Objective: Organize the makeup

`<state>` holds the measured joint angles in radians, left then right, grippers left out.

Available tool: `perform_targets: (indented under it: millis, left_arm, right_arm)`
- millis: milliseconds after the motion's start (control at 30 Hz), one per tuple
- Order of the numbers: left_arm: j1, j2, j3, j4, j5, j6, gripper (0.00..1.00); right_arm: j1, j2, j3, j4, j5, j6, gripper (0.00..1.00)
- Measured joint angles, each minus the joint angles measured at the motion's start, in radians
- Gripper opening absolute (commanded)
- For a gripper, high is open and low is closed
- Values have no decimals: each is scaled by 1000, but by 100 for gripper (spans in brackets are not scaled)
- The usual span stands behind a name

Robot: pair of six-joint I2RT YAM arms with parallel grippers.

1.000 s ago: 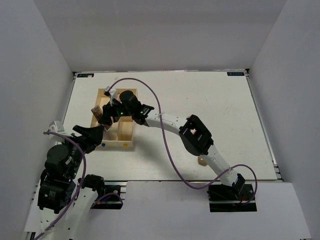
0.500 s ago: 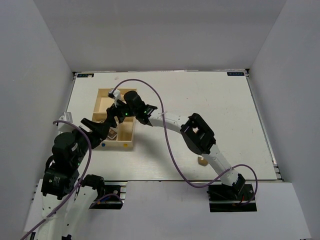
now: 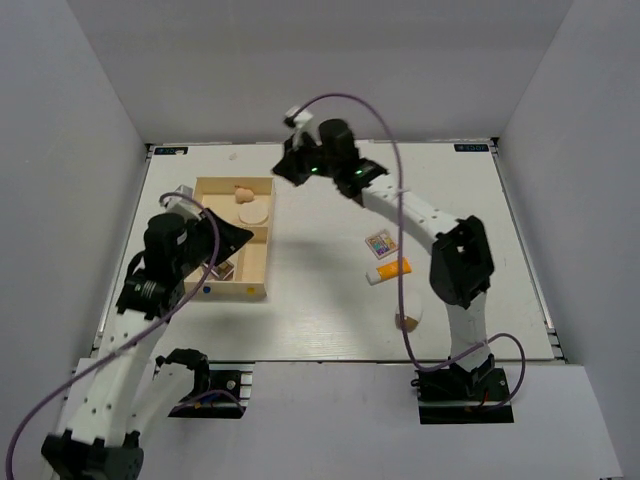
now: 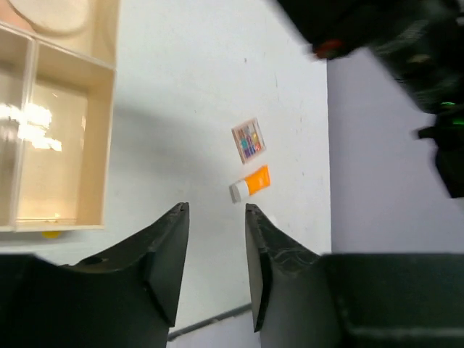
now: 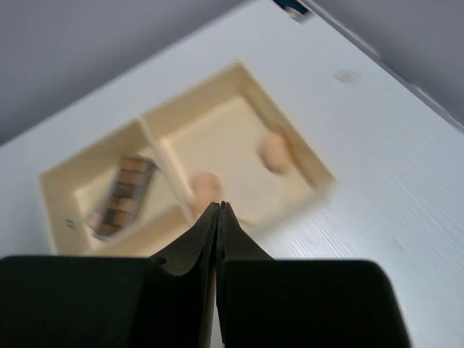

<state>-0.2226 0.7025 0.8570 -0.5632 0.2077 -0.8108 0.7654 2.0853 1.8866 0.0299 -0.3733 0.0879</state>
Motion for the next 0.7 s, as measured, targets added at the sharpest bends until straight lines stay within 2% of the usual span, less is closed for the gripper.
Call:
perform_targets:
  millis: [33, 100, 133, 200, 233, 367, 500, 700]
  left_arm:
    - [-3, 47, 0, 19, 21, -1, 44]
    - [-13, 138, 1, 61, 56, 4, 43]
    - [-17, 178, 1, 75, 67, 6, 43]
    - [-31, 250, 3, 98, 84, 11, 46]
    - [-38, 277, 5, 108, 89, 14, 53]
    - [-88, 357, 7, 161, 104, 16, 69]
    - [-130, 383, 7, 191, 107, 18, 73]
    - [-167, 373, 6, 199, 87, 17, 74]
  right_arm:
    - [-42, -40, -35, -18, 14, -14, 14]
    - [-133, -123, -129, -80, 40, -47, 36]
    - [-165, -143, -154, -119, 58, -73, 64]
    - [-260, -190, -218, -209, 95, -127, 83]
    - [-288, -201, -241, -248, 111, -153, 89]
    - [-349, -214, -314, -455, 161, -270, 89]
    - [-367, -214, -372, -622, 209, -349, 89]
    - [-373, -216, -496, -679, 293, -416, 89]
